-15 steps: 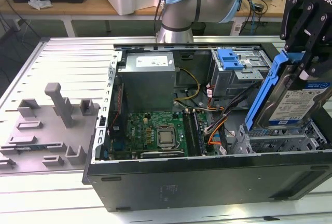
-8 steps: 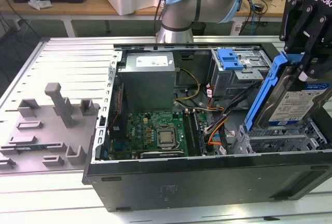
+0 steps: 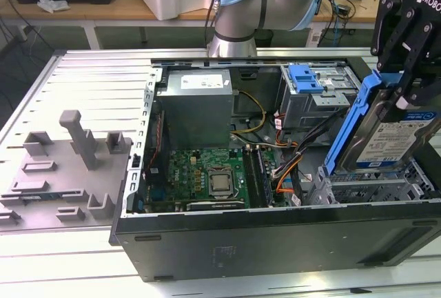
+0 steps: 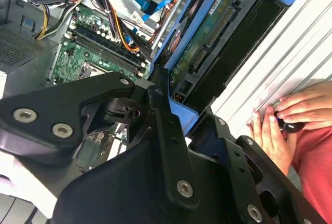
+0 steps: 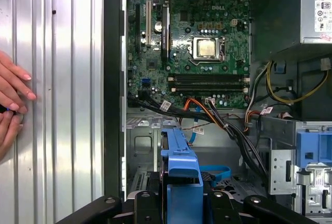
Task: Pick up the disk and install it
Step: 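Insert the disk into the insertion slot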
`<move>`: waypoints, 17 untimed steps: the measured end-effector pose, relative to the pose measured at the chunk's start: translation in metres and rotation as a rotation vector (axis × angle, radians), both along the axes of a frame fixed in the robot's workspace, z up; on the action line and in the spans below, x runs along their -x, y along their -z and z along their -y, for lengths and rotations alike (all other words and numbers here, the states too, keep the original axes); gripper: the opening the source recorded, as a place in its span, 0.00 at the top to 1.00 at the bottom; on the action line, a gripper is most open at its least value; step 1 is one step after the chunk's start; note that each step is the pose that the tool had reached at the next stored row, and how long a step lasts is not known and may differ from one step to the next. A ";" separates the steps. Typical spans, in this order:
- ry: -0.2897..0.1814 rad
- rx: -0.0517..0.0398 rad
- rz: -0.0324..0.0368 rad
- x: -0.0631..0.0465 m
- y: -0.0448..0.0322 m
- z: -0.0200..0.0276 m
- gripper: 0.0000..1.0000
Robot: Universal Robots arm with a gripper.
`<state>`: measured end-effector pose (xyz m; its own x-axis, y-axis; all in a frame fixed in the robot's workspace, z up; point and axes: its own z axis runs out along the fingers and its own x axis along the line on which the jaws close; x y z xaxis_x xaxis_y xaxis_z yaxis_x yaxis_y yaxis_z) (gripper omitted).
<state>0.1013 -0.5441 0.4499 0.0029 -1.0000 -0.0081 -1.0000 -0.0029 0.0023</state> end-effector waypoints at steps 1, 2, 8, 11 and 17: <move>0.000 0.0000 0.0000 0.000 0.0003 0.0000 0.63; 0.000 0.0000 0.0000 0.000 0.0005 0.0000 0.63; 0.000 -0.0001 0.0000 0.000 0.0023 0.0000 0.63; 0.000 0.0001 0.0000 0.000 0.0040 0.0000 0.63; 0.000 0.0000 0.0000 0.000 0.0072 0.0000 0.63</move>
